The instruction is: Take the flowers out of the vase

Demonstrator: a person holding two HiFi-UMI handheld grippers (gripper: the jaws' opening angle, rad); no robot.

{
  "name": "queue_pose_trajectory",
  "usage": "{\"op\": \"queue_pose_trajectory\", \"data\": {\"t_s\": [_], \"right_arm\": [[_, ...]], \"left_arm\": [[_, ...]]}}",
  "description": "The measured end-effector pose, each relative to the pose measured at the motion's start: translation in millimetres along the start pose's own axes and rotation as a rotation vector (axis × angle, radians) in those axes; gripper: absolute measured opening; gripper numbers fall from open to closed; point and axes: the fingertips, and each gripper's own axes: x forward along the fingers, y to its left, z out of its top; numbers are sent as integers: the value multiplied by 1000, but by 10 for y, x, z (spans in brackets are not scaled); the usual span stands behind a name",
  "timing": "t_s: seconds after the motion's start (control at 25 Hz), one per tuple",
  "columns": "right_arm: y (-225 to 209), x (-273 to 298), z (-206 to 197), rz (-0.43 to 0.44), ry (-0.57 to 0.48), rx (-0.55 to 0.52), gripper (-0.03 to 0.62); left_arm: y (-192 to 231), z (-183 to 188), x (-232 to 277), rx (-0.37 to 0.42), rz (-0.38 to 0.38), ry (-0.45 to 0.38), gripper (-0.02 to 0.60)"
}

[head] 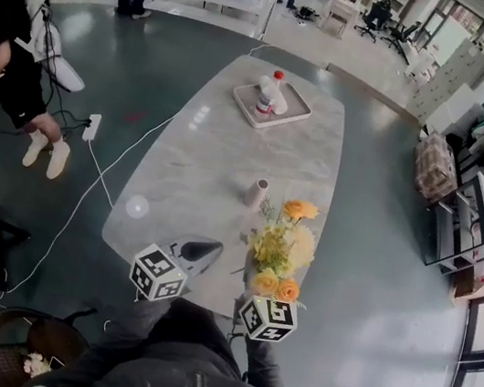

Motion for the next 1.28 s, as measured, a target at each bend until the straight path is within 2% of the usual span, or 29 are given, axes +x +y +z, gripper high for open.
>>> {"op": "queue_pose_trajectory", "data": {"t_s": [0.16, 0.32, 1.0, 1.28], "right_arm": [[-21, -65, -286, -20, 65, 28, 46], [0, -115, -404, -30, 100, 26, 46], [166, 12, -310, 30, 97, 4, 46], [106, -67, -264, 23, 87, 10, 46]], "left_arm": [[-45, -154, 36, -15, -13, 35, 0], [-48, -223, 41, -22, -18, 52, 0], [-28, -121, 51, -23, -12, 35, 0], [-93, -118, 141, -22, -29, 37, 0]]}}
